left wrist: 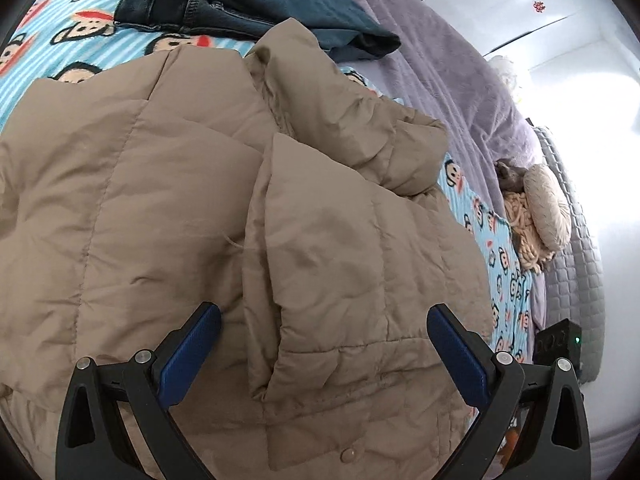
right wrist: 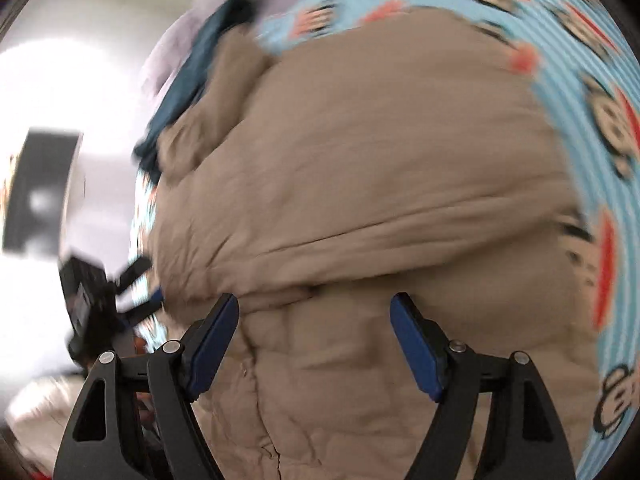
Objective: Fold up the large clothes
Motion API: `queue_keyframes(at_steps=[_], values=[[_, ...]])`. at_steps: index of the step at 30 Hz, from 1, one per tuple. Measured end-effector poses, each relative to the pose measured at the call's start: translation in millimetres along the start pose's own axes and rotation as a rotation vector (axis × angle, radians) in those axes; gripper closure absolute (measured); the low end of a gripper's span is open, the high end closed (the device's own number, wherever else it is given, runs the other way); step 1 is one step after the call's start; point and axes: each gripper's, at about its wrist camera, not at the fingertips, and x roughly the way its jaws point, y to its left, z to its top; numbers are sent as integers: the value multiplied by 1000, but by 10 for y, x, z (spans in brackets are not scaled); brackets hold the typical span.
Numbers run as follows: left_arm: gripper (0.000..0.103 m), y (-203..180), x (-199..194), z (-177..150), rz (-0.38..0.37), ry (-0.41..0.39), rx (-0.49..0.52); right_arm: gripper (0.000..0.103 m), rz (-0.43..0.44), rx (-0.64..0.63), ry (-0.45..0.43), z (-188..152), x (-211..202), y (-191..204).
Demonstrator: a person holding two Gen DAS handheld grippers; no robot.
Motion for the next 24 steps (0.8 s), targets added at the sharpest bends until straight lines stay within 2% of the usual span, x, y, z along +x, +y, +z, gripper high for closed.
queue_keyframes(at_steps=[2, 3, 4, 5, 6, 7, 10, 14, 16, 17, 18, 19, 21, 24], values=[[31, -44, 41, 9, 23, 9, 12, 22, 29, 57, -53, 124, -99, -145], [65, -65, 80, 10, 38, 29, 21, 22, 38, 73, -78, 182, -135, -189], [87, -70, 113, 12, 51, 42, 23, 26, 40, 85, -101, 231, -171, -223], [87, -82, 108, -12, 54, 42, 25, 38, 32, 95, -120, 285, -205, -257], [87, -64, 76, -33, 58, 30, 28, 73, 6, 102, -124, 331, -217, -285], [87, -84, 16, -84, 68, 6, 43, 90, -2, 105, -127, 345, -213, -277], [87, -27, -51, -215, 118, -16, 59, 91, 3, 54, -127, 341, -205, -296], [86, 103, -8, -253, 196, 16, 62, 91, -33, 49, -80, 281, 54, -335], [70, 60, -85, -246, 259, 10, 84, 91, -32, 59, -93, 265, 75, -344], [67, 26, -174, -246, 322, -3, 107, 91, -34, 55, -96, 266, 73, -343], [61, 4, -237, -259, 360, -17, 122, 91, -37, 48, -95, 269, 71, -342], [59, -18, -355, -263, 399, -43, 140, 91, -39, 41, -92, 254, 55, -358], [59, -70, -554, -241, 412, -86, 164, 91, -48, 19, -89, 259, 45, -333], [59, -248, -614, -65, 369, -131, 189, 91, -84, -32, -85, 228, 76, -204]])
